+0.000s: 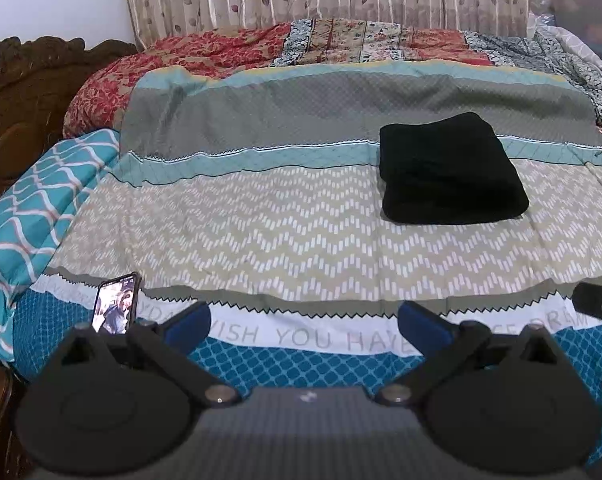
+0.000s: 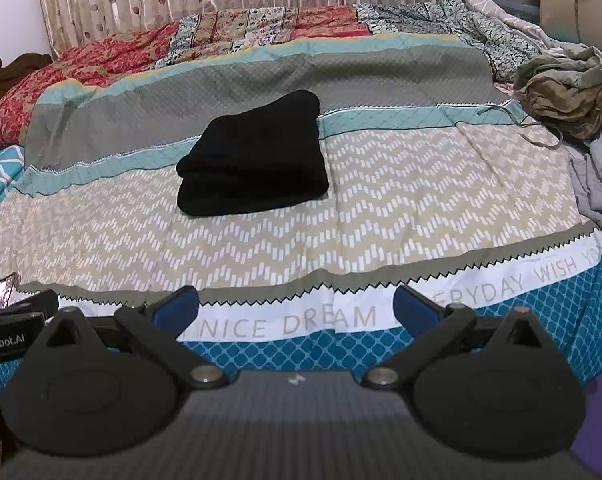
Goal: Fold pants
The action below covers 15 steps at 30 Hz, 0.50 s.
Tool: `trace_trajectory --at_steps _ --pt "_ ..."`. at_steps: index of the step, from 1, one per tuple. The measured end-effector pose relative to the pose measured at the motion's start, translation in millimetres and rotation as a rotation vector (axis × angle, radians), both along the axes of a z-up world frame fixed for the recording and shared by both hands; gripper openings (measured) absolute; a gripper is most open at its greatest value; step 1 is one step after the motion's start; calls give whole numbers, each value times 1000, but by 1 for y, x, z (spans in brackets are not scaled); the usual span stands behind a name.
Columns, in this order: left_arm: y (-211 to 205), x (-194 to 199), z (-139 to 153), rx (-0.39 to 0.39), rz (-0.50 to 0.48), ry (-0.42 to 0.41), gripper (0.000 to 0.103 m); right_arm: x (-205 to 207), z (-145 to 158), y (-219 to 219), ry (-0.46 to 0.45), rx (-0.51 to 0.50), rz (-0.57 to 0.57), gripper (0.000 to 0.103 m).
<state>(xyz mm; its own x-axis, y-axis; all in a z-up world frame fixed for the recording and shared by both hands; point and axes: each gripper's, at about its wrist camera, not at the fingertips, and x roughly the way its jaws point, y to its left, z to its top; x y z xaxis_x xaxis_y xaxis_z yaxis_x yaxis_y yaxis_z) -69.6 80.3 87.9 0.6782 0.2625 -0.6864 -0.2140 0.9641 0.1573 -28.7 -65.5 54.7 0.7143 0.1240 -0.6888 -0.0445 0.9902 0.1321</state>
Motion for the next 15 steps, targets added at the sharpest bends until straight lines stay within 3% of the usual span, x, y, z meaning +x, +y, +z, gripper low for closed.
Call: trace_trajectory --at_steps 15 --pt "10 6 -10 -20 52 54 103 4 -3 3 58 10 11 103"
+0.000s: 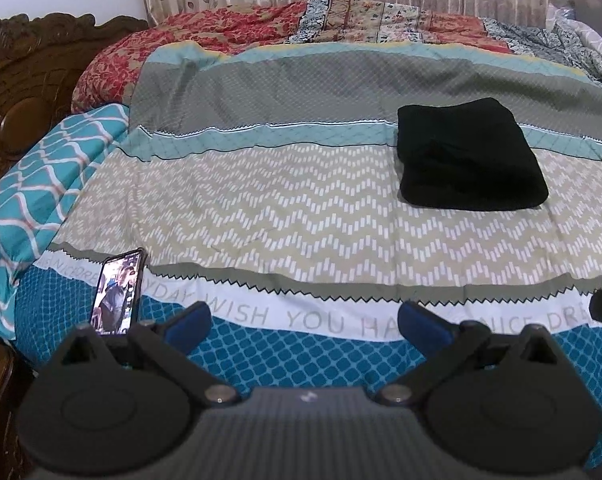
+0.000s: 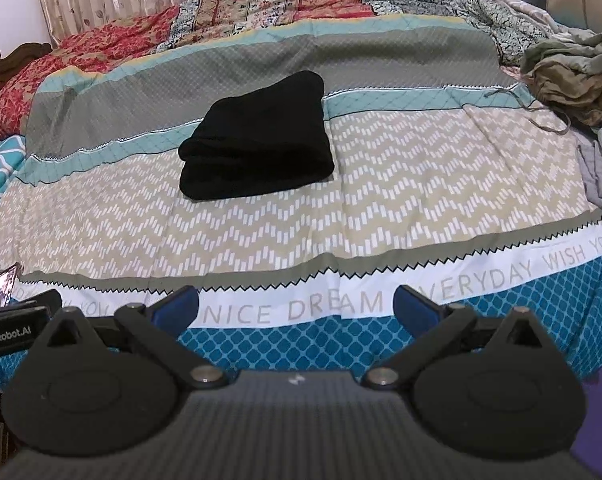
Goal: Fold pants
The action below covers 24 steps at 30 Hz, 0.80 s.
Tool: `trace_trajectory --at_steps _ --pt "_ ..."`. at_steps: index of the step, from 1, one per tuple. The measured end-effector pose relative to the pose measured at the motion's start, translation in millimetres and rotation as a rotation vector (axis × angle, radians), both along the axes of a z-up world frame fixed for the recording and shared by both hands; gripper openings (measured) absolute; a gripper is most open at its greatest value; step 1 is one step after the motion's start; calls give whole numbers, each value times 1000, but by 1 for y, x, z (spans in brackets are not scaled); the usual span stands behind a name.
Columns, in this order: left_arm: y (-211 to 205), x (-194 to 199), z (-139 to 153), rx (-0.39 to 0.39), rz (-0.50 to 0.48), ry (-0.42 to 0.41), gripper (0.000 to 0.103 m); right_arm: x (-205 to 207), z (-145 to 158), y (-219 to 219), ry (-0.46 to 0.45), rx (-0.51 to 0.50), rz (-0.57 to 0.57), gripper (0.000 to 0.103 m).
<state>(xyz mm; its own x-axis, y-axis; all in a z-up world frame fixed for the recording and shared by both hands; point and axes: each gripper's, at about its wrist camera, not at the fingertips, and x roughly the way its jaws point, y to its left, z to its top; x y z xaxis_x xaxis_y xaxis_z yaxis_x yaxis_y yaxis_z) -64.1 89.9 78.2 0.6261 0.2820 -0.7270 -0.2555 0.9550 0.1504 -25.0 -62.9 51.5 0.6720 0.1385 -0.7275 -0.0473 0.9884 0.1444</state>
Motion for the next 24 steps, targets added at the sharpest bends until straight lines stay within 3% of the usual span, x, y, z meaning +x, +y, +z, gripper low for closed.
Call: trace_trajectory --at_steps 24 --pt "-2 7 -11 2 -13 50 103 6 -7 -1 36 9 9 103"
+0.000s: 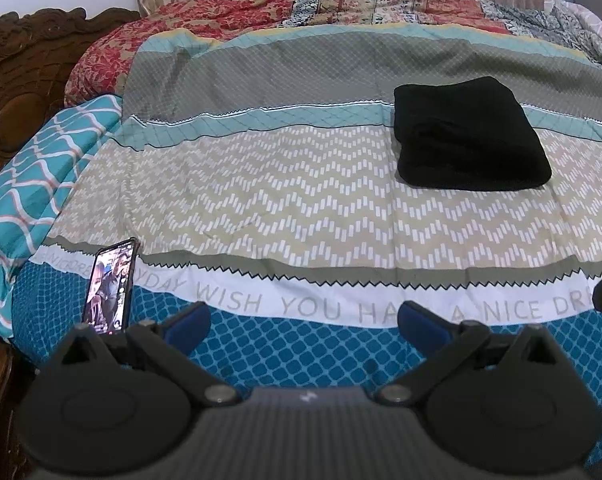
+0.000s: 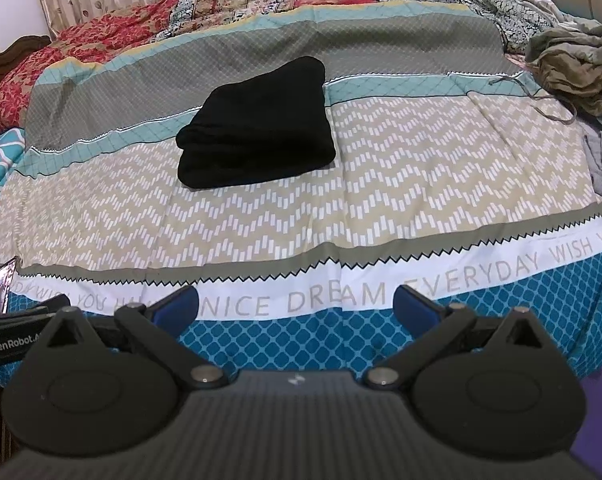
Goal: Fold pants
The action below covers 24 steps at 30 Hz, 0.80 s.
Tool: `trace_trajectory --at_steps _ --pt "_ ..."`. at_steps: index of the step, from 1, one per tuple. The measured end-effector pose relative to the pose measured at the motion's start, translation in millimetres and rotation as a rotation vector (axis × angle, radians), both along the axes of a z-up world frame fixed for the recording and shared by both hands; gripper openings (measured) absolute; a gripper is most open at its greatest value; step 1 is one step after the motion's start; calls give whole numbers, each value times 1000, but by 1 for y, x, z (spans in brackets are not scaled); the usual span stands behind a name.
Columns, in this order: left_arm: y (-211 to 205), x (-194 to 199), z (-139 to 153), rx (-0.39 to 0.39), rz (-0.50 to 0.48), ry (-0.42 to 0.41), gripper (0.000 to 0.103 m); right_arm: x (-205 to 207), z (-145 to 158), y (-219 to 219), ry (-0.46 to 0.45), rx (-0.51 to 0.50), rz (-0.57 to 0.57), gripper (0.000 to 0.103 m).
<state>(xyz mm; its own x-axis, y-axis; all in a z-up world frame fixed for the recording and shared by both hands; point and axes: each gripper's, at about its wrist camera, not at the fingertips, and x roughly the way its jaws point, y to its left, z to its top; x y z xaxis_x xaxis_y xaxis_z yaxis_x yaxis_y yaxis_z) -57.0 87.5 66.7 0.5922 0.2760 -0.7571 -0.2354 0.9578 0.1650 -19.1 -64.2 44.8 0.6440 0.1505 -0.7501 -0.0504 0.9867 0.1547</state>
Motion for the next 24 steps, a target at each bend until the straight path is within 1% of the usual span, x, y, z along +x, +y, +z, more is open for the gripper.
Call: trace_trajectory --at_steps 15,21,24 --pt "2 0 -3 -14 -1 12 103 -1 -3 2 9 -3 18 103" --pt "-1 -1 -1 -2 -12 11 103 -3 -2 -1 7 34 14 103" --pt "0 -1 -1 -8 -7 17 103 -4 0 1 -1 16 21 103"
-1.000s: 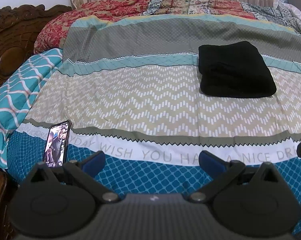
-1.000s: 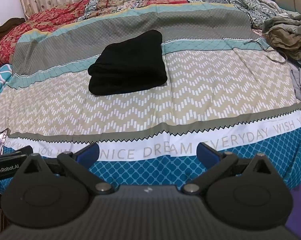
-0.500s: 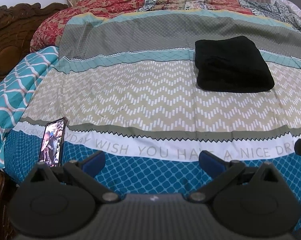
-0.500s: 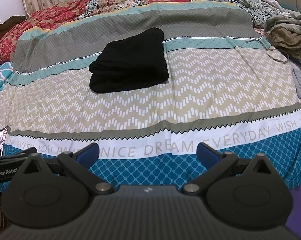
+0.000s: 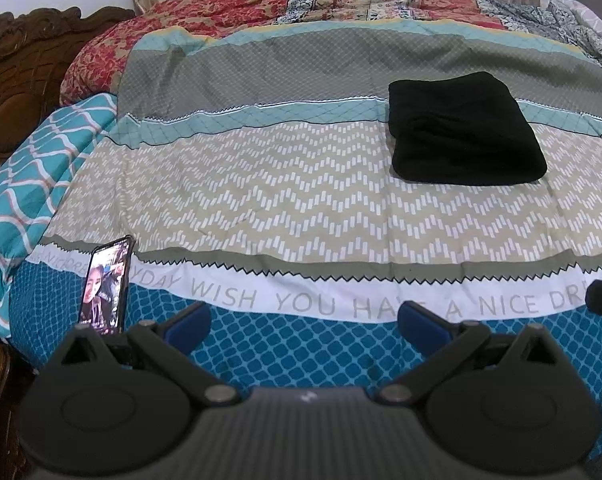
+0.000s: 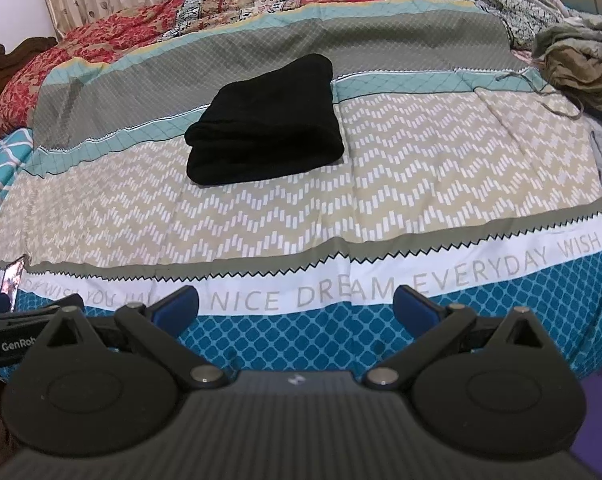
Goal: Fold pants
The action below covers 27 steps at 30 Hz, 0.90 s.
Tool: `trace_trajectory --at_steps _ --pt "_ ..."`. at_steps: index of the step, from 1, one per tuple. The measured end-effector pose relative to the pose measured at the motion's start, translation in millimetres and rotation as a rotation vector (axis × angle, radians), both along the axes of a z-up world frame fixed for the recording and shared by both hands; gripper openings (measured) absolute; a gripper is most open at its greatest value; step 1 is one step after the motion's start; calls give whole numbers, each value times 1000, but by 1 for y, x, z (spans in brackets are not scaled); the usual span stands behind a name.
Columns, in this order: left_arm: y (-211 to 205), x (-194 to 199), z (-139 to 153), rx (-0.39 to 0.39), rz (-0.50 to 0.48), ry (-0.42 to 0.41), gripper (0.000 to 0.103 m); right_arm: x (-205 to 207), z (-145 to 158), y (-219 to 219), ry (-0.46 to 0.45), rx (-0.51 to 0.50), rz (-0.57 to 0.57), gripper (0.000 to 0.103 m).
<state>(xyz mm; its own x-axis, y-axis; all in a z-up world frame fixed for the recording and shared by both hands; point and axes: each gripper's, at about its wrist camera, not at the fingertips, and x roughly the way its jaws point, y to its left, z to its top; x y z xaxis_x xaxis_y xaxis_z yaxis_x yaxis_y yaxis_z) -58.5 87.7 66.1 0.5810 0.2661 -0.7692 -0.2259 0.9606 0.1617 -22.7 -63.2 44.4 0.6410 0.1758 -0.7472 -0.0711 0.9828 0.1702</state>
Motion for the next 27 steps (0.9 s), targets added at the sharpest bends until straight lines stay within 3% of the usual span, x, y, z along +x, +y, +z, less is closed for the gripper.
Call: trace_trajectory --at_steps 9,27 --pt "5 1 -3 -33 24 19 103 -1 1 5 -14 -32 21 103" --pt "0 -6 11 -33 13 3 103 -21 16 -11 -97 37 -8 103"
